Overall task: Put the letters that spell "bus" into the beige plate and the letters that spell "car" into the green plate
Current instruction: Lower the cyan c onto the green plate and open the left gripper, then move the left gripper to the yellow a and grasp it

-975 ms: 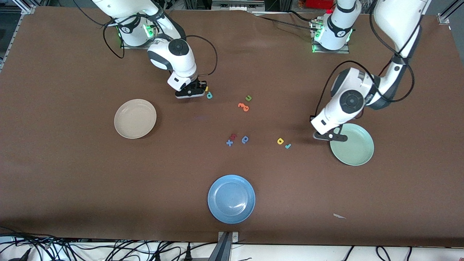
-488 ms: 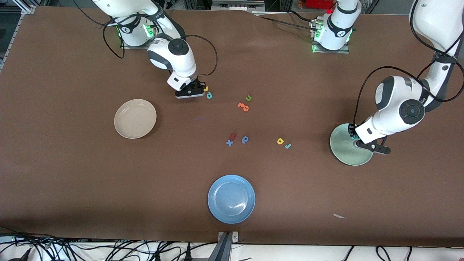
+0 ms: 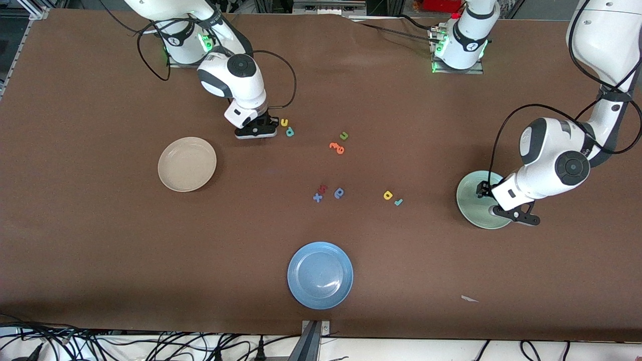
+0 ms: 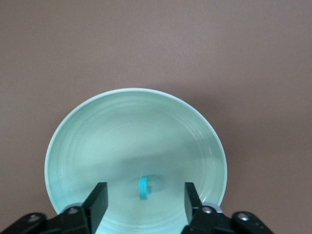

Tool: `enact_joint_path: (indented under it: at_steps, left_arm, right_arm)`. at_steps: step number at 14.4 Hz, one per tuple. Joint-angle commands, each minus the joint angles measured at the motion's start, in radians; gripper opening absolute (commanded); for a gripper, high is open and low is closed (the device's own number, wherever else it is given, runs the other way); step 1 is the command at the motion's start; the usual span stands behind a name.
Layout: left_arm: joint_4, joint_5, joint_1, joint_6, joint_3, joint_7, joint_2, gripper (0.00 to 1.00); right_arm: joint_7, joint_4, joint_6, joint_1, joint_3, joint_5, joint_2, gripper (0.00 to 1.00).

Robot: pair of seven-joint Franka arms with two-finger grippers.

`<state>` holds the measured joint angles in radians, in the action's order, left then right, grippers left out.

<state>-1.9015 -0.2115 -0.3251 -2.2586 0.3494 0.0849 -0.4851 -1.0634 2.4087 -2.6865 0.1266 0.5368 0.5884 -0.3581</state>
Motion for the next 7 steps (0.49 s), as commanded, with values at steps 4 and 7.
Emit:
enact_joint_path:
  at_steps: [4, 7]
  left_arm:
    - [0.052, 0.092, 0.182, 0.033, 0.002, -0.348, -0.021, 1.0]
    - [0.058, 0.095, 0.268, 0.033, 0.003, -0.564, -0.043, 1.0]
  right_arm:
    - [-0.124, 0.012, 0.014, -0.005, 0.071, 0.016, 0.007, 1.0]
    - [-0.144, 0.023, 0.013, -0.004, 0.091, 0.016, -0.007, 1.0]
